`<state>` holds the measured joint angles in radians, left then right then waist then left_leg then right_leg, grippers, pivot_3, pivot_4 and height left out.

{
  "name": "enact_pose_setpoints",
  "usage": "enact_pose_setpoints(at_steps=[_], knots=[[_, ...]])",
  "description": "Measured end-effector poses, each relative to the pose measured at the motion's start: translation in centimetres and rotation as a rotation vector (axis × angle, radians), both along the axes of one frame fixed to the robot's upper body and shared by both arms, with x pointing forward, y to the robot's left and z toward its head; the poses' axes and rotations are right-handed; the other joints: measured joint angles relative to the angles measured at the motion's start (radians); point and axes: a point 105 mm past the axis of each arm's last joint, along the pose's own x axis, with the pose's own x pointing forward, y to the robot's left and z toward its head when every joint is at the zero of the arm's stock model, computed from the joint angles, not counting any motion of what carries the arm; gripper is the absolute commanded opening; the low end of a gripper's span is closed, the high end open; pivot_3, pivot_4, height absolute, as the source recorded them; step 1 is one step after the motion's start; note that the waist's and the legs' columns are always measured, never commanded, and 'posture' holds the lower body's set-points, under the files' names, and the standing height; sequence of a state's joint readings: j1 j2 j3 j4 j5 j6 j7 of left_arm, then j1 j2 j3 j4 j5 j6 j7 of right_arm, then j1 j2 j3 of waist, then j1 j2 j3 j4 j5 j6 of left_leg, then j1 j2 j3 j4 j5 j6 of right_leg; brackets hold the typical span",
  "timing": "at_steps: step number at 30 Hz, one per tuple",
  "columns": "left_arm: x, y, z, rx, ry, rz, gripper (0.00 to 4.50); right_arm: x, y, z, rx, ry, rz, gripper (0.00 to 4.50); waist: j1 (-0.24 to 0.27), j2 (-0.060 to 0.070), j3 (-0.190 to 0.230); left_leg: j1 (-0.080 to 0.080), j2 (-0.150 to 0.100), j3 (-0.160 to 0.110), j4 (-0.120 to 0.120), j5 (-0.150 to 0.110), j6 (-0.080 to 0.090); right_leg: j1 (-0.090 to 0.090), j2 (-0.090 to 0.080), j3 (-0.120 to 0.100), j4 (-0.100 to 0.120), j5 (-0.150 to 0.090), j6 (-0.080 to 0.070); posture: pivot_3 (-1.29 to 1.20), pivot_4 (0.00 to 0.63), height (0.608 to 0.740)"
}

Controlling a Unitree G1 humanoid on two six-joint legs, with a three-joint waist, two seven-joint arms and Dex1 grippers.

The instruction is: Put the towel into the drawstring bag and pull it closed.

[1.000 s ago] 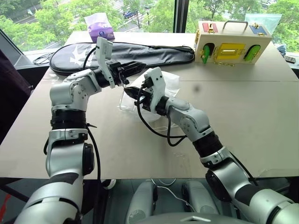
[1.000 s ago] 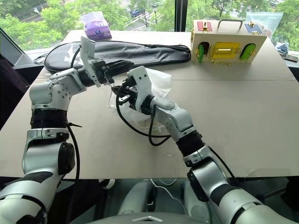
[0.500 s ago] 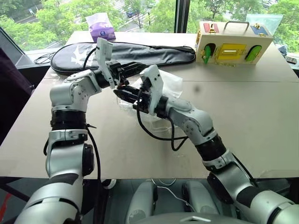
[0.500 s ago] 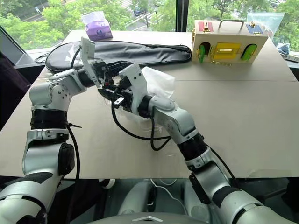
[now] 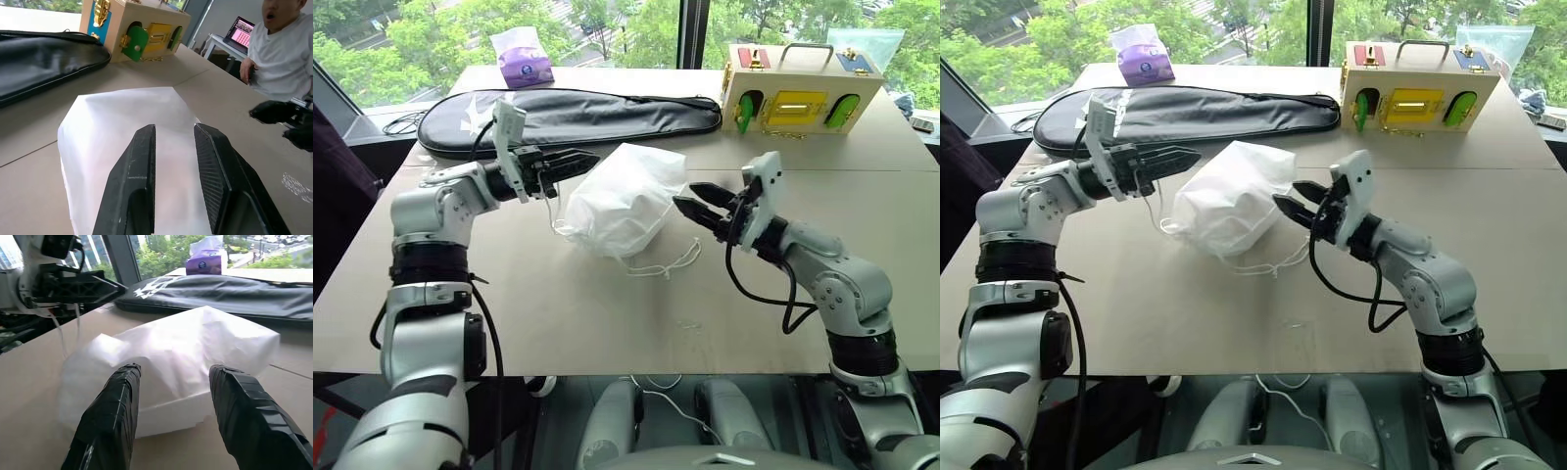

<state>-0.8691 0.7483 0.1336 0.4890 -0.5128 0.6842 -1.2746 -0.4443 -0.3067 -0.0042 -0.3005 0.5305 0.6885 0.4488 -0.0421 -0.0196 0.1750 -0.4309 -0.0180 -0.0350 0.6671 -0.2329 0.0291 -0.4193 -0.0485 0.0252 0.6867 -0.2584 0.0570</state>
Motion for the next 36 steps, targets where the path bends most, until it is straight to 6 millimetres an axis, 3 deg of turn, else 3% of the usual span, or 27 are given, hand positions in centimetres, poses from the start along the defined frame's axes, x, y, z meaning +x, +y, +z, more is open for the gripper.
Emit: enact_pose_setpoints(at_steps=[3, 7, 10, 16, 19, 23, 27, 30, 32, 36], knots=[[-1.6, 1.9, 1.9, 0.063, -0.019, -0.064, 1.24, 0.9, -1.8, -0.8, -0.005, 0.013, -0.102, 2.40, 0.000, 0.000, 0.001, 0.000, 0.000, 0.000, 0.000, 0.000, 0.000, 0.000, 0.001, 0.000, 0.000, 0.000, 0.000, 0.00, 0.150, 0.740], [-2.8, 2.6, 3.7, 0.143, -0.060, -0.128, 1.24, 1.0, -1.6, -0.7, 0.015, 0.001, -0.114, 2.40, 0.001, 0.001, 0.001, 0.001, 0.001, 0.000, 0.000, 0.000, 0.000, 0.002, 0.001, 0.000, -0.001, 0.000, 0.000, 0.00, 0.150, 0.740], [-2.9, 3.2, 2.9, 0.211, -0.028, -0.138, 1.24, 1.4, -1.0, -0.8, 0.004, -0.036, -0.126, 2.40, 0.001, 0.001, 0.001, 0.001, 0.001, 0.000, 0.001, 0.000, 0.000, 0.002, 0.001, 0.000, -0.001, 0.000, 0.000, 0.00, 0.150, 0.740], [-2.9, 5.3, 2.4, 0.290, -0.021, -0.076, 1.24, 3.0, -2.8, -2.0, -0.057, -0.069, -0.245, 2.40, 0.001, 0.000, 0.001, 0.000, 0.002, 0.000, 0.000, 0.000, 0.000, 0.002, 0.001, 0.000, -0.002, 0.000, 0.000, 0.00, 0.150, 0.740], [-2.9, 6.0, 0.9, 0.338, -0.004, -0.061, 1.24, 3.2, -3.0, -1.7, -0.058, -0.093, -0.255, 2.40, 0.001, 0.000, 0.001, 0.000, 0.002, 0.000, 0.000, 0.000, 0.000, 0.002, 0.001, 0.000, -0.003, 0.000, 0.000, 0.00, 0.150, 0.740], [-2.5, 6.1, -1.2, 0.382, 0.010, -0.047, 1.24, 2.8, -1.0, -0.7, -0.012, -0.120, -0.172, 2.40, 0.000, 0.000, 0.001, 0.000, 0.003, 0.000, 0.000, 0.000, 0.000, 0.002, 0.002, 0.000, -0.002, 0.000, 0.000, 0.00, 0.150, 0.740], [-1.1, 5.4, -3.8, 0.429, -0.018, 0.015, 1.24, 2.2, 2.5, -0.2, -0.015, -0.147, -0.061, 2.40, 0.002, 0.000, 0.001, 0.000, 0.003, 0.000, 0.000, 0.000, 0.000, 0.002, 0.002, 0.000, -0.002, 0.000, 0.000, 0.00, 0.150, 0.740], [1.0, 5.3, -5.1, 0.403, -0.069, 0.158, 1.24, 2.3, 2.5, -0.5, -0.054, -0.155, -0.066, 2.40, 0.013, 0.000, 0.001, 0.000, 0.002, -0.001, 0.002, 0.000, 0.000, 0.002, 0.000, -0.002, -0.003, 0.000, 0.000, 0.00, 0.150, 0.740], [3.3, 4.9, -5.0, 0.274, -0.137, 0.345, 1.24, 2.4, 2.2, -0.6, -0.069, -0.156, -0.076, 2.40, 0.023, 0.000, 0.001, -0.001, 0.002, -0.001, 0.002, 0.000, 0.000, 0.002, 0.000, -0.002, -0.003, 0.000, 0.000, 0.00, 0.150, 0.740], [4.6, 3.3, -5.1, 0.111, -0.171, 0.494, 1.24, 2.5, 1.8, -0.7, -0.079, -0.155, -0.091, 2.40, 0.027, 0.000, 0.001, -0.001, 0.001, -0.001, 0.002, 0.000, 0.000, 0.002, -0.001, -0.002, -0.002, 0.000, 0.000, 0.00, 0.150, 0.740]])
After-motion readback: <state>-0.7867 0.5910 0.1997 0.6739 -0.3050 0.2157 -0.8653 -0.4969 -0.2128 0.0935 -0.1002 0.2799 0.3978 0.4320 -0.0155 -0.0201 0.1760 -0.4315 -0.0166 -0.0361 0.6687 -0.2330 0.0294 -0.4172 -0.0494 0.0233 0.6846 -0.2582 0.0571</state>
